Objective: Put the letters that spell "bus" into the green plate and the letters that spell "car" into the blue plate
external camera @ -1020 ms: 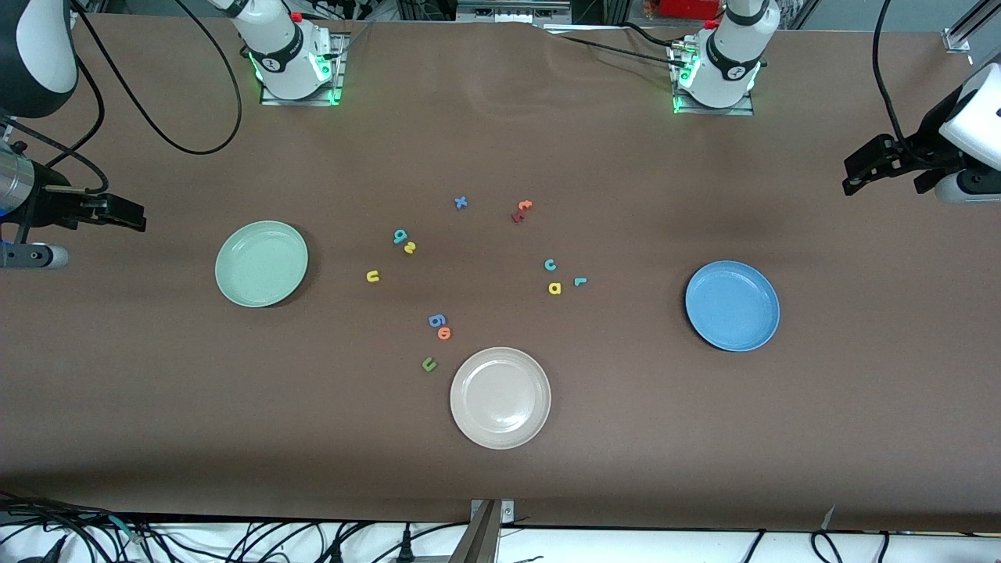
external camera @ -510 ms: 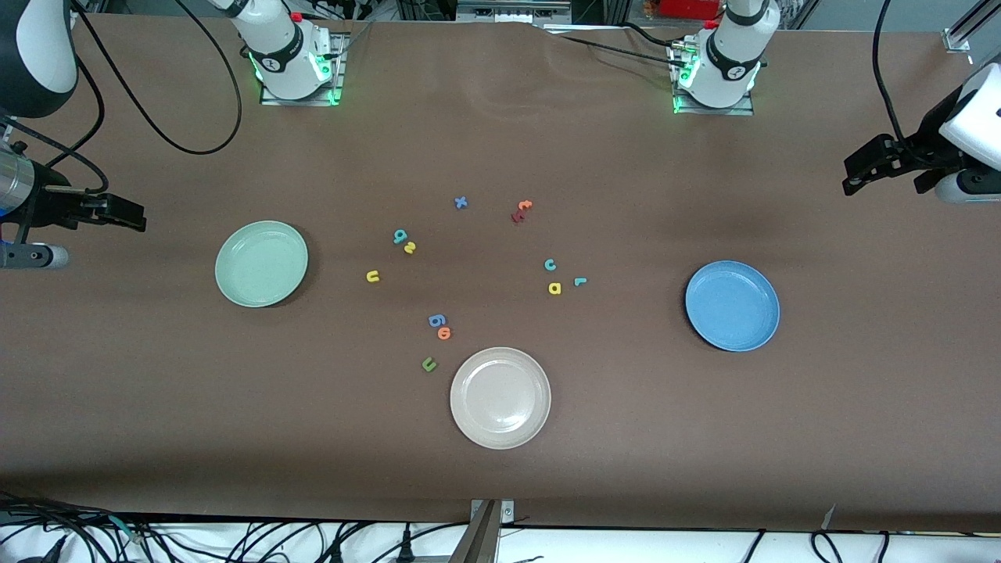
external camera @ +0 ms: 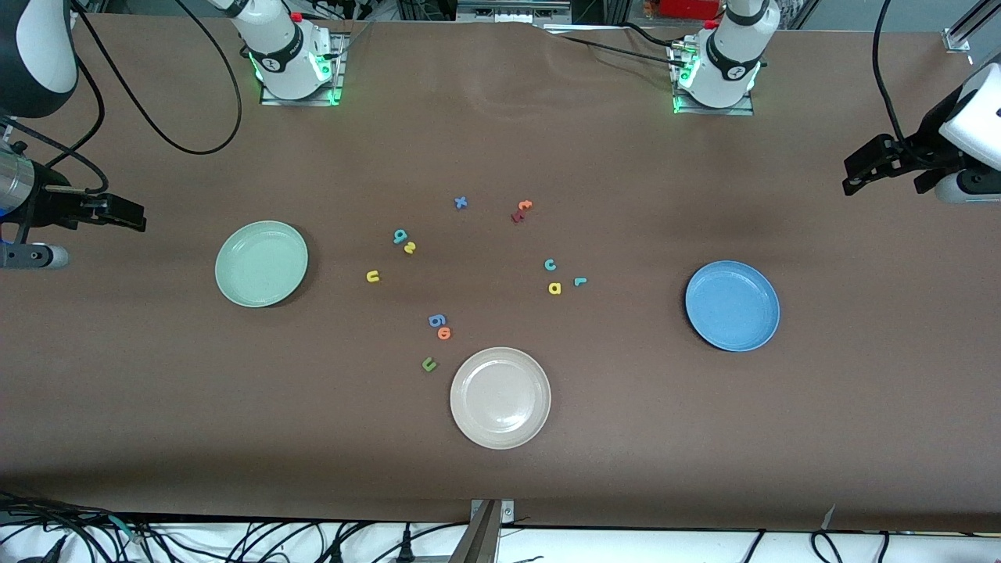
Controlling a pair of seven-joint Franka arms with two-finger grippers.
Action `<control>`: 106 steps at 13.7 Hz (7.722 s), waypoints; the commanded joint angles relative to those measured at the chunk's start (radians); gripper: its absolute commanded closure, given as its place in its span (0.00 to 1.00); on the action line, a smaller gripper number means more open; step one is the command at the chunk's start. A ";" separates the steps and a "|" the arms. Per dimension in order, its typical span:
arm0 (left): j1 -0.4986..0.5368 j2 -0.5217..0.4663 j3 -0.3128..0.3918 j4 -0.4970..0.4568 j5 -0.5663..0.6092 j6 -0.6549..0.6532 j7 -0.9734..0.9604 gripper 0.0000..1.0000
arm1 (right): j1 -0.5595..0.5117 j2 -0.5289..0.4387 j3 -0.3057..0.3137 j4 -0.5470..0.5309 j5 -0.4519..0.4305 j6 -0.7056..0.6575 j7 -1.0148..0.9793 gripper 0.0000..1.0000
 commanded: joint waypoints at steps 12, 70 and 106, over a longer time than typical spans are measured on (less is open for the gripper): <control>-0.003 -0.005 0.001 -0.003 -0.003 0.003 0.021 0.00 | 0.007 -0.002 0.003 0.006 0.012 0.000 0.089 0.00; -0.415 0.659 -0.047 -0.188 -0.266 0.768 -0.424 0.00 | 0.405 0.364 0.055 -0.516 0.208 0.972 1.300 0.16; -0.272 0.661 -0.007 0.028 -0.176 0.227 -0.220 0.89 | 0.402 0.318 0.040 -0.534 0.187 0.972 1.217 0.88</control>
